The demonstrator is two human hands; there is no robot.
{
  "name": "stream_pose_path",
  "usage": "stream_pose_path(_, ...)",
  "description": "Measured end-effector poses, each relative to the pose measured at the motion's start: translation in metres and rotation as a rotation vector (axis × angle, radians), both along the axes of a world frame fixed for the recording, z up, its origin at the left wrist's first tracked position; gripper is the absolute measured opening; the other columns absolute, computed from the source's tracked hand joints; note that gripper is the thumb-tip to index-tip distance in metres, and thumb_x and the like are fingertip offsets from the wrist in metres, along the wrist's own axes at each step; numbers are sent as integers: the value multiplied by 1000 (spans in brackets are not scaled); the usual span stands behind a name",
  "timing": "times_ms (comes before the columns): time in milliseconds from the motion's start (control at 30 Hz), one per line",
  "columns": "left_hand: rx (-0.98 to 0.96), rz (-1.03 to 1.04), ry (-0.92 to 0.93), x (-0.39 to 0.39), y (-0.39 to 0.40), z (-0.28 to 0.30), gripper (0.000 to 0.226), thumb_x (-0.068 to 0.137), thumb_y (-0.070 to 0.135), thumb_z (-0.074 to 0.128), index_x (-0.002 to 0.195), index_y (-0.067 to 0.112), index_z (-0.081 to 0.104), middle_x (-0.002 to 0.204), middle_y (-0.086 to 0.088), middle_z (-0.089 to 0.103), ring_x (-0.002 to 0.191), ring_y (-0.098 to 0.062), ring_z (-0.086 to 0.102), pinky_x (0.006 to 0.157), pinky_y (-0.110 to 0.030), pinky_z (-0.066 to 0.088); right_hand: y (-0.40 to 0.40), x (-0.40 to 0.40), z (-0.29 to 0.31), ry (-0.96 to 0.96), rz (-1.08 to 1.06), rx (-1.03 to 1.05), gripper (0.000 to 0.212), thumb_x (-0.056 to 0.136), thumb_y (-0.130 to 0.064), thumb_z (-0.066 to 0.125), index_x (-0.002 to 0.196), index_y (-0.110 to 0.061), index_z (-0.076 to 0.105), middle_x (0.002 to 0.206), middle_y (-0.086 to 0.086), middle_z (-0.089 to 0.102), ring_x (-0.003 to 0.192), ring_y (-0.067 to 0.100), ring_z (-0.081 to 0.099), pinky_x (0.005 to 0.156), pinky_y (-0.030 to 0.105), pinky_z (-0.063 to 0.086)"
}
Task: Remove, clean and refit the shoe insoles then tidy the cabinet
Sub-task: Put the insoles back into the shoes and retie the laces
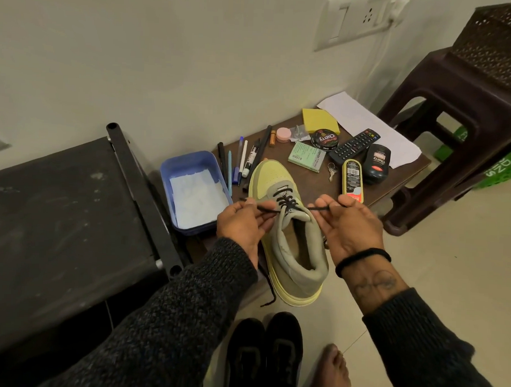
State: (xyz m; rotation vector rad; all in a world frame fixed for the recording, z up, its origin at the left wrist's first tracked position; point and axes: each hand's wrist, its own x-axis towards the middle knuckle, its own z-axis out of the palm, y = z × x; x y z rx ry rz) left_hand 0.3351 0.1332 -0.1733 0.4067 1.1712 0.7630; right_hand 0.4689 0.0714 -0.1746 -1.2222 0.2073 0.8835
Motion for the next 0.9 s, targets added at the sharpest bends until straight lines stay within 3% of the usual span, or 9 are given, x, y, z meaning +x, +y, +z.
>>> stream_pose_path(100,-77,52,-52,0,0,3,15,103,3,46,111,6,59,82,-13,72,75,-20,70,74,-33,60,4,5,-9,120,-64,13,34,100,12,39,126,-11,42,98,18,70,77,22,72,60,36,62)
stream_pose_path(200,-14,45,-15,-2,-2,7,10,104,11,50,105,10,60,86,-11,74,79,-19,69,73,-31,59,-3,11,-13,121,-76,-52,32,99,6,52,128,-5,50,96,12,75,77,15,74,61,31,60)
stream_pose_path(300,229,-21,131,-5,-1,12,11,102,21,57,106,15,66,85,-2,76,68,-8,59,62,-24,52,-13,21,-1,14,-133,-67,16,93,1,64,107,-7,64,99,11,76,78,12,72,65,27,58)
stream_pose_path(400,415,-40,157,-9,-4,27,11,101,22,59,99,16,69,77,3,72,61,-6,53,61,-23,46,-22,23,25,-111,-195,22,26,89,1,69,115,-1,65,100,16,76,73,14,72,70,29,61)
stream_pose_path(500,460,-34,159,-11,-3,46,13,101,19,59,97,14,70,75,1,68,58,-8,51,54,-21,44,-28,17,55,-251,-201,41,30,85,-2,76,113,-4,66,96,15,77,74,17,71,78,36,60)
stream_pose_path(600,519,-54,152,-13,1,79,17,103,15,56,93,14,70,74,1,67,59,-9,49,54,-23,42,-29,11,92,-374,-192,45,27,80,-6,83,98,-15,66,94,12,76,74,15,71,70,34,62)
stream_pose_path(700,667,-85,207,-19,8,125,22,104,12,50,99,13,72,78,2,68,57,-5,52,54,-19,44,-28,0,135,-460,-132,131,21,88,-1,74,94,-16,61,78,4,75,72,13,71,68,32,62)
stream_pose_path(900,924,-187,291,-32,10,211,24,104,21,50,105,16,73,88,2,75,71,-12,59,70,-27,48,-23,-14,219,-672,-19,249,25,96,5,57,111,-14,51,94,9,75,82,17,76,68,29,60)
